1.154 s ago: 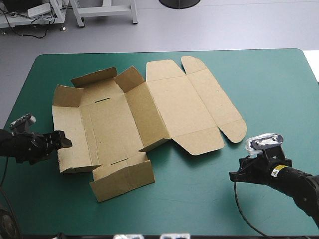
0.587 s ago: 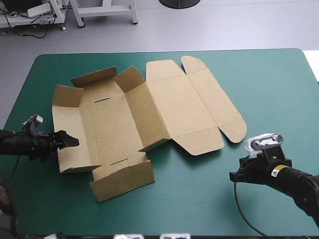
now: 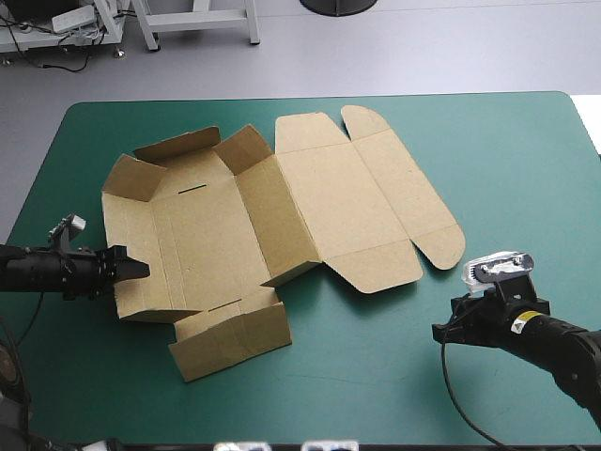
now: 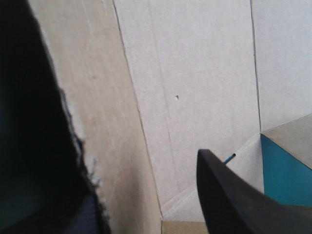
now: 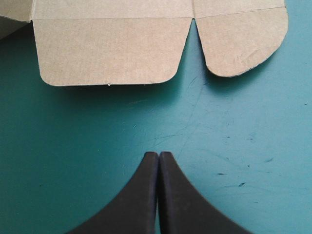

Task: Fold the box

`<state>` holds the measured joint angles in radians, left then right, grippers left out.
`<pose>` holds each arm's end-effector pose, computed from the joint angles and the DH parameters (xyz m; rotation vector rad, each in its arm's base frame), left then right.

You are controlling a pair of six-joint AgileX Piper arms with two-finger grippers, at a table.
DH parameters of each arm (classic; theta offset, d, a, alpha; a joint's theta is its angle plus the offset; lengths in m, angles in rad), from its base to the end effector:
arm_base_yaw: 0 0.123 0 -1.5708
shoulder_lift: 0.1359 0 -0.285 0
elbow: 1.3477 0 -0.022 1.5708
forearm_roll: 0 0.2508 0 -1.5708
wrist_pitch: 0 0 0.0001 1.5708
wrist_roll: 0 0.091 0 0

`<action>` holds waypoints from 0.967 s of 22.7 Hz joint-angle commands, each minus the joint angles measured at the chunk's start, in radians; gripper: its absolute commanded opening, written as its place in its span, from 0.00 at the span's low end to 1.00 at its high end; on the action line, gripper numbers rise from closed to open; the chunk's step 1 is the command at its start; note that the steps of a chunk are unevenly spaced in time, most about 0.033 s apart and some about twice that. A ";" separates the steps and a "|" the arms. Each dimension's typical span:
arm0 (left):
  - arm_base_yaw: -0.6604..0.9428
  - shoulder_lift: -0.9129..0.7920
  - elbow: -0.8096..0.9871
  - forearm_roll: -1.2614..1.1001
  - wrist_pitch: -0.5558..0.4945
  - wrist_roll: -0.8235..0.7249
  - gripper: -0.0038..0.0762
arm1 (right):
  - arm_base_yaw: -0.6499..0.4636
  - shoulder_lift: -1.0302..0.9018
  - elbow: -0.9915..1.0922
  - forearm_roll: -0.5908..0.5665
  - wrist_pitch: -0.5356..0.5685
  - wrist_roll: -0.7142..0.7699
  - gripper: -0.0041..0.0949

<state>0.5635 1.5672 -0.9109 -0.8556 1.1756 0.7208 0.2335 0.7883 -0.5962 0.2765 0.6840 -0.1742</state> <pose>0.2541 0.0855 0.2236 -0.3450 2.6295 -0.9779 0.1367 0.0487 0.2836 -0.3103 2.3308 0.3390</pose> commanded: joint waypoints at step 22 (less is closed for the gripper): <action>-0.095 -0.033 -0.162 0.006 0.103 -0.025 0.04 | -0.001 -0.001 -0.033 0.014 -0.032 0.000 0.02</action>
<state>0.4977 1.5672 -0.9930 -0.8033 1.1928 0.6799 0.2335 0.7883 -0.5962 0.2772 0.6832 -0.1733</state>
